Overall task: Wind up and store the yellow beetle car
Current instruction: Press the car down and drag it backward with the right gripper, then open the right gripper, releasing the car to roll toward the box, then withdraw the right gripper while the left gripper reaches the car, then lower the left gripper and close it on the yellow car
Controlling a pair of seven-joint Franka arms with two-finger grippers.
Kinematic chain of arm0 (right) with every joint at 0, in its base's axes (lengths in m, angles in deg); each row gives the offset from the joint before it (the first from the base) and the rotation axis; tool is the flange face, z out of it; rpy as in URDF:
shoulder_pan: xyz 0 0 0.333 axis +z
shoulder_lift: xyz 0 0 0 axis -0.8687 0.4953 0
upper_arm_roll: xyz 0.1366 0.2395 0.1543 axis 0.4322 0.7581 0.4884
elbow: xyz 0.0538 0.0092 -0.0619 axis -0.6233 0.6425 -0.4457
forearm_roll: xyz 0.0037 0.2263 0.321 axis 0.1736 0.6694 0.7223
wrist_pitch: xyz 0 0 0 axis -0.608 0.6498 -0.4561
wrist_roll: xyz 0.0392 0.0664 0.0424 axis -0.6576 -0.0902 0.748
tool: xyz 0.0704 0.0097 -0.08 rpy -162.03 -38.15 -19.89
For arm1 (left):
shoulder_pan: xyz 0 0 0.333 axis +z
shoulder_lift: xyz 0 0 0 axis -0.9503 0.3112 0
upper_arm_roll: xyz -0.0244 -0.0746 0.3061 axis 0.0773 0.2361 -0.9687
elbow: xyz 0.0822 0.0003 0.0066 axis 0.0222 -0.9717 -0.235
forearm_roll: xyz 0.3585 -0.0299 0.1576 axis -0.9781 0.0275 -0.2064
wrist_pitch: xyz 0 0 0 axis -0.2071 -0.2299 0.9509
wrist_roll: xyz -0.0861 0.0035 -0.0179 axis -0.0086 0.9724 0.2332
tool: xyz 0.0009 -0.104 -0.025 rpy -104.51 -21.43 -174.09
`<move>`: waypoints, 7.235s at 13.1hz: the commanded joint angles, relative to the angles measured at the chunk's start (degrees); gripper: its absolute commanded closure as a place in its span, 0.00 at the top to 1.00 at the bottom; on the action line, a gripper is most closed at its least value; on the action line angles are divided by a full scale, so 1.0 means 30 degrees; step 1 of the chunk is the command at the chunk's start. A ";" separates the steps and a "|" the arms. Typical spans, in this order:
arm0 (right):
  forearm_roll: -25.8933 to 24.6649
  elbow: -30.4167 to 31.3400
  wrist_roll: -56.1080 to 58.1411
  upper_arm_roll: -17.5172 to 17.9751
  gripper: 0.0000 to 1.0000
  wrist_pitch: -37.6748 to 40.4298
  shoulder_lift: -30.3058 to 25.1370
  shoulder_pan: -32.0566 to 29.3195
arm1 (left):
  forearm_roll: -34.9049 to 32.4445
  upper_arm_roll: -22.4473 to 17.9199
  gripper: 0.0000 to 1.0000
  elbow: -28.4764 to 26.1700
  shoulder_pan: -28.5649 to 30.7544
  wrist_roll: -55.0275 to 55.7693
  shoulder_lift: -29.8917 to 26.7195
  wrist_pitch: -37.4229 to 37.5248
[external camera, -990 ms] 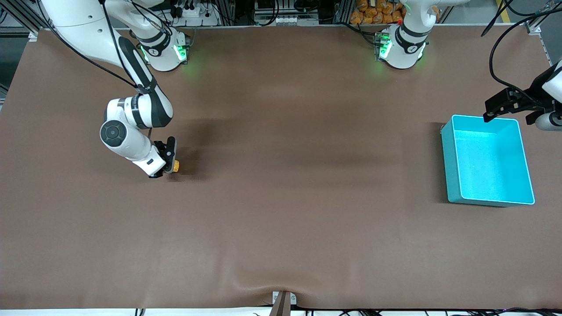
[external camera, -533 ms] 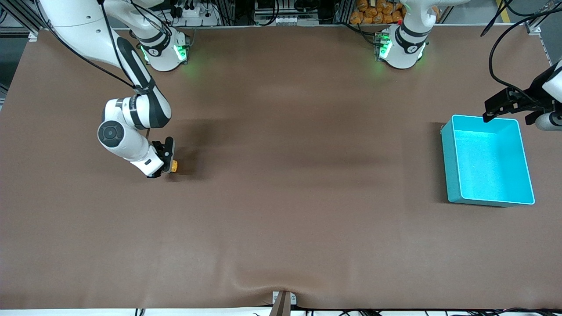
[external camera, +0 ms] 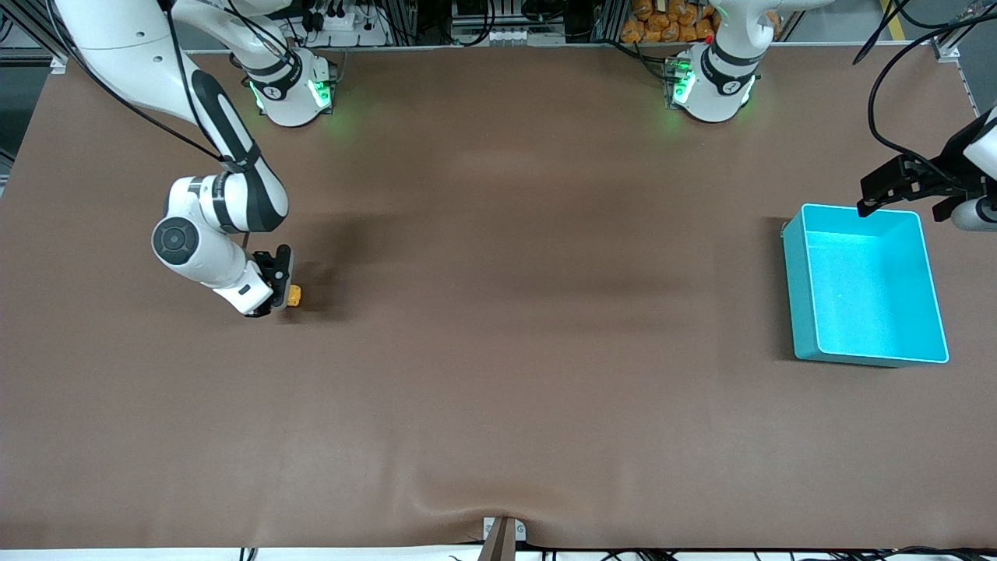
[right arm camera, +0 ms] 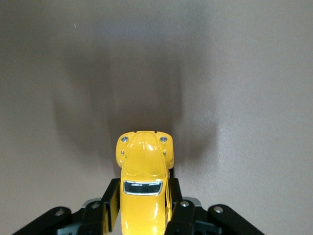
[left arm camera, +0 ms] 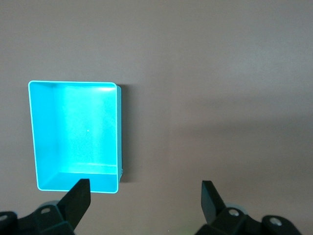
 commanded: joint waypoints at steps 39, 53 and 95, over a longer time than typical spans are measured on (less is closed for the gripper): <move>0.0029 -0.3773 0.4627 0.0157 0.63 0.4035 0.1790 -0.6045 | 0.0090 0.1168 1.00 -0.0121 0.1229 0.0087 -0.0222 0.0797; 0.0146 -0.8378 0.4657 0.0187 0.68 0.9579 0.1760 -0.6075 | 0.0120 0.1285 1.00 -0.0092 0.1288 0.0146 -0.0193 0.0768; 0.1845 -1.4947 -2.6485 0.0157 1.00 2.0276 -0.7055 -0.2149 | -0.0906 -0.0795 1.00 -1.2484 0.1082 2.5657 0.6045 -1.5838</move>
